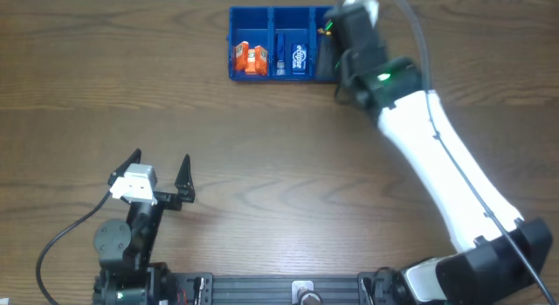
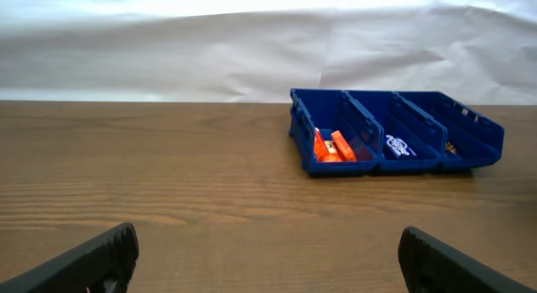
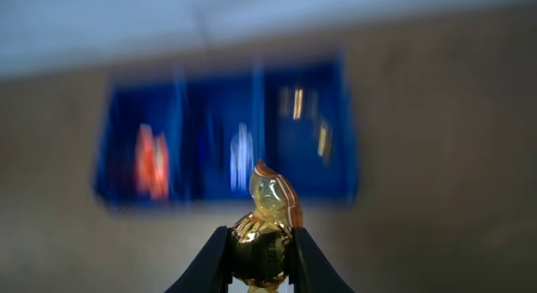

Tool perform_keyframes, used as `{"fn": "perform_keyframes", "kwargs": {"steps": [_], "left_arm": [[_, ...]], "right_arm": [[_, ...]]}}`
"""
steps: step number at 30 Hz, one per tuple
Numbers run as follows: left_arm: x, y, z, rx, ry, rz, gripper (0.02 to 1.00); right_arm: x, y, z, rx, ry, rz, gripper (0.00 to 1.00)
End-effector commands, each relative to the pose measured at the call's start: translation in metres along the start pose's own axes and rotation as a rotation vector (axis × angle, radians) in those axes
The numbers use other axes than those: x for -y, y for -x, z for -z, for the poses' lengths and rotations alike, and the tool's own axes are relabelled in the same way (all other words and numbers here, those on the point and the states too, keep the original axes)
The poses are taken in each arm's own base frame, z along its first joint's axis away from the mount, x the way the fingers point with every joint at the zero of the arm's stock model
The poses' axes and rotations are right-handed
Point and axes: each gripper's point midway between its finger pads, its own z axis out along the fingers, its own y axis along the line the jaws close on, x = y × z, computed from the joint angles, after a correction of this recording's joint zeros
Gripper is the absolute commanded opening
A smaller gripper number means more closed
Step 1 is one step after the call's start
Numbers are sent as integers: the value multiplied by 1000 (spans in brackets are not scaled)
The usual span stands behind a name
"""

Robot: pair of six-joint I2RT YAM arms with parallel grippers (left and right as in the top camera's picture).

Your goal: Sort Candies Into Trays

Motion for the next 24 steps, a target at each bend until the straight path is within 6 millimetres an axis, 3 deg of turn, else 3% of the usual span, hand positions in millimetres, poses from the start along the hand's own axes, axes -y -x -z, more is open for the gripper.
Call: {"fn": "perform_keyframes", "kwargs": {"steps": [1,2,4,11,16,21,24], "left_arm": [[3,-16,-1,-45,-21,-3,998],[3,-16,-1,-45,-21,-3,996],[3,-16,-1,-45,-21,-3,998],[3,-16,-1,-45,-21,-4,998],[3,-16,-1,-45,-21,-4,998],[3,-16,-1,-45,-21,-3,998],[3,-16,-1,-45,-21,-4,998]], "right_arm": [[21,29,-34,80,-71,115,112],[22,30,-40,87,-72,117,112],[27,22,-79,72,-78,109,108],[31,-21,-140,-36,-80,100,99],[33,-41,-158,-83,-85,106,97],[34,-43,-160,-89,-87,107,99],[31,-45,-160,-96,-77,108,159]]}}
